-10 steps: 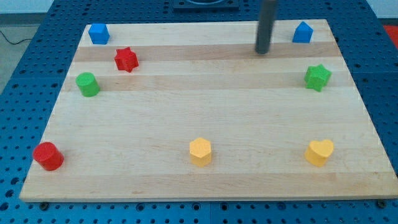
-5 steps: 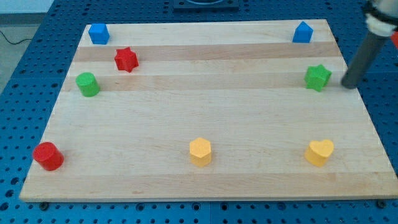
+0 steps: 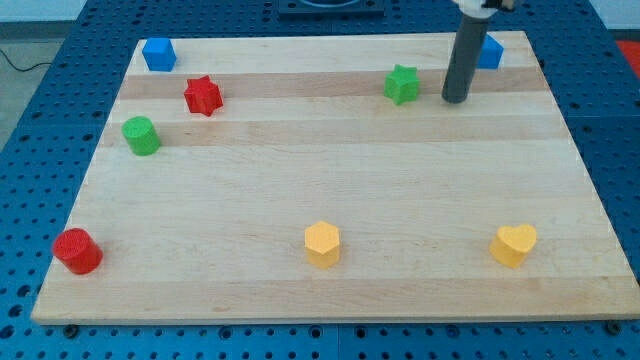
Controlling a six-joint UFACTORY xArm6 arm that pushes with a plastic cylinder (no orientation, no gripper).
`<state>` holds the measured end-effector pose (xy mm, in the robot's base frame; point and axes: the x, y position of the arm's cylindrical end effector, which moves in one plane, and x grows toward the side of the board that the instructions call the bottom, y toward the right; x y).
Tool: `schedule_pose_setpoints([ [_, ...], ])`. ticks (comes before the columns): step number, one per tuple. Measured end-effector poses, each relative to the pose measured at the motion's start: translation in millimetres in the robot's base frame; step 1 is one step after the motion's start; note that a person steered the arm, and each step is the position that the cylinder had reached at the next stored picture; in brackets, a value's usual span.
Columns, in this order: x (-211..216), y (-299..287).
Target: Drag the green star into the red star
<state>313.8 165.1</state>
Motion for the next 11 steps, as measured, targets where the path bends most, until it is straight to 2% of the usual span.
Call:
schedule_pose_setpoints([
  [1,-37.2,-8.3],
  [3,-31.2,-109.3],
  [5,-27.5,-36.5],
  [6,-19.7,-44.8],
  [7,-13.4,-88.9],
  [8,-8.9,-104.2],
  [10,-6.5,-1.6],
  [11,19.0,-19.0],
])
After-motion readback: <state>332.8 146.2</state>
